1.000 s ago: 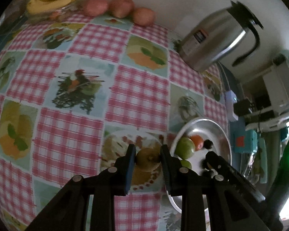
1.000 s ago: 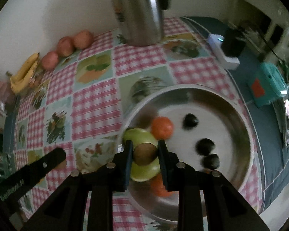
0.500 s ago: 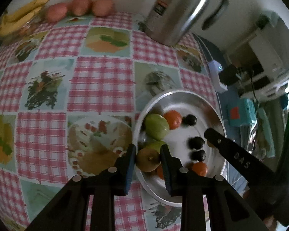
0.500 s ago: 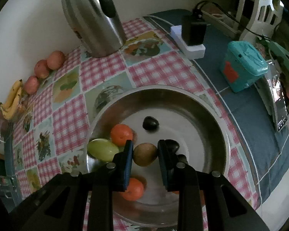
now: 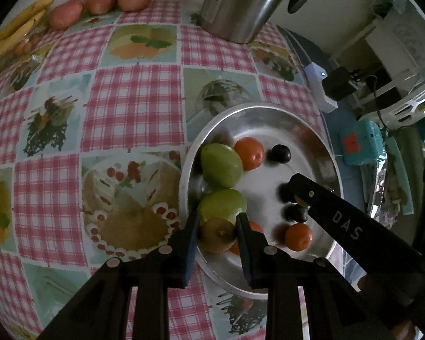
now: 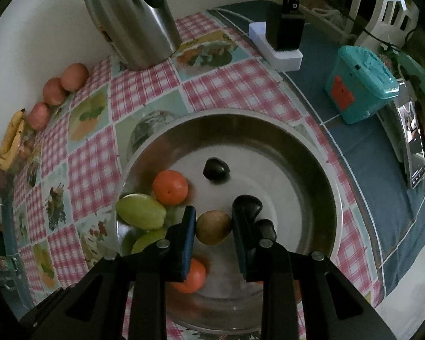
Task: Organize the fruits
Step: 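Open the right tool to drop its kiwi while the left tool releases its kiwi, then withdraw both open tools away from the steel plate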
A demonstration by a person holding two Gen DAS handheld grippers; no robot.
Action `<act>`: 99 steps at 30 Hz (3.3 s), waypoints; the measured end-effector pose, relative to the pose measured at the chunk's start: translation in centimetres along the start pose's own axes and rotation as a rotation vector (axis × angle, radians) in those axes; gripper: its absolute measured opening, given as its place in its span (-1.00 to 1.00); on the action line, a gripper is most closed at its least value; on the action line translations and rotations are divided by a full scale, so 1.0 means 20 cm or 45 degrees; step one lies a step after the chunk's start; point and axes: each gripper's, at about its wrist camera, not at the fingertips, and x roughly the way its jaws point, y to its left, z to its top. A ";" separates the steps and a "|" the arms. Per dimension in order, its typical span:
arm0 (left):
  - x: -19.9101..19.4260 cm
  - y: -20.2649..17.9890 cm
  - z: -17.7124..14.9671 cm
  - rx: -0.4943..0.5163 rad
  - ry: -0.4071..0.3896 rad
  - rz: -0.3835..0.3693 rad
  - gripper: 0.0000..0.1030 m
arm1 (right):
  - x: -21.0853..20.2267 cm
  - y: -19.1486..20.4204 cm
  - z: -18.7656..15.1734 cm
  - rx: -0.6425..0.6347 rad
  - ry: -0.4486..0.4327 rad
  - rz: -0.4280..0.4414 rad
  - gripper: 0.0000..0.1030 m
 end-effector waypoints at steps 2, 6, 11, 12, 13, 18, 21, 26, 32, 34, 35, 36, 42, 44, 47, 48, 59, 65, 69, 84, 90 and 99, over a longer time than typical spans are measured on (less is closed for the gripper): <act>0.01 0.00 0.00 -0.002 0.005 0.004 -0.45 | 0.01 0.01 0.00 -0.005 0.008 -0.004 -0.47; 0.02 0.00 -0.01 0.004 0.018 0.004 -0.44 | 0.03 0.02 -0.01 -0.014 0.032 -0.009 -0.47; 0.04 0.00 -0.01 0.006 0.041 0.016 -0.43 | 0.04 0.03 -0.02 -0.022 0.046 -0.024 -0.46; 0.05 0.00 -0.01 0.006 0.045 0.018 -0.43 | 0.05 0.03 -0.02 -0.024 0.049 -0.028 -0.47; 0.06 0.00 -0.01 0.005 0.050 0.022 -0.43 | 0.05 0.04 -0.02 -0.029 0.056 -0.034 -0.46; 0.07 0.01 -0.01 0.003 0.061 0.025 -0.43 | 0.07 0.04 -0.03 -0.038 0.083 -0.049 -0.46; 0.07 0.01 -0.01 0.001 0.067 0.025 -0.43 | 0.07 0.04 -0.03 -0.038 0.084 -0.055 -0.46; 0.08 0.02 -0.01 -0.001 0.080 0.021 -0.42 | 0.08 0.05 -0.03 -0.038 0.086 -0.057 -0.41; 0.08 0.01 -0.01 0.002 0.079 0.014 -0.11 | 0.07 0.05 -0.02 -0.038 0.085 -0.057 -0.32; 0.08 0.01 -0.01 0.004 0.077 0.015 -0.11 | 0.07 0.05 -0.02 -0.036 0.083 -0.056 -0.31; 0.07 0.01 -0.01 0.001 0.077 0.013 -0.11 | 0.07 0.05 -0.02 -0.036 0.082 -0.056 -0.31; 0.07 0.02 -0.01 -0.002 0.077 0.012 -0.11 | 0.07 0.05 -0.02 -0.036 0.082 -0.056 -0.31; 0.04 0.09 0.01 -0.055 0.061 0.021 0.03 | 0.07 0.06 -0.02 -0.040 0.080 -0.057 -0.31; 0.03 0.13 0.02 -0.081 0.059 0.025 0.10 | 0.07 0.06 -0.02 -0.040 0.079 -0.056 -0.31; 0.02 0.20 0.03 -0.151 0.052 0.040 0.17 | 0.07 0.06 -0.02 -0.037 0.077 -0.045 -0.31; 0.02 0.21 0.04 -0.163 0.049 0.041 0.17 | 0.07 0.07 -0.02 -0.041 0.077 -0.046 -0.31; -0.07 0.39 0.07 -0.253 -0.076 0.202 0.86 | 0.08 0.11 -0.03 -0.094 0.080 -0.058 -0.31; -0.09 0.45 0.07 -0.252 -0.137 0.285 1.00 | 0.08 0.15 -0.05 -0.149 0.062 -0.071 -0.31; -0.10 0.49 0.06 -0.255 -0.150 0.319 1.00 | 0.07 0.19 -0.06 -0.189 0.049 -0.050 -0.21; -0.09 0.56 0.01 -0.271 -0.173 0.347 1.00 | 0.08 0.25 -0.12 -0.268 0.013 -0.070 0.79; -0.16 0.57 -0.03 -0.260 -0.233 0.368 1.00 | 0.06 0.27 -0.19 -0.313 -0.018 -0.089 0.79; -0.27 0.61 -0.17 -0.328 -0.248 0.492 1.00 | 0.00 0.30 -0.34 -0.386 -0.071 -0.101 0.79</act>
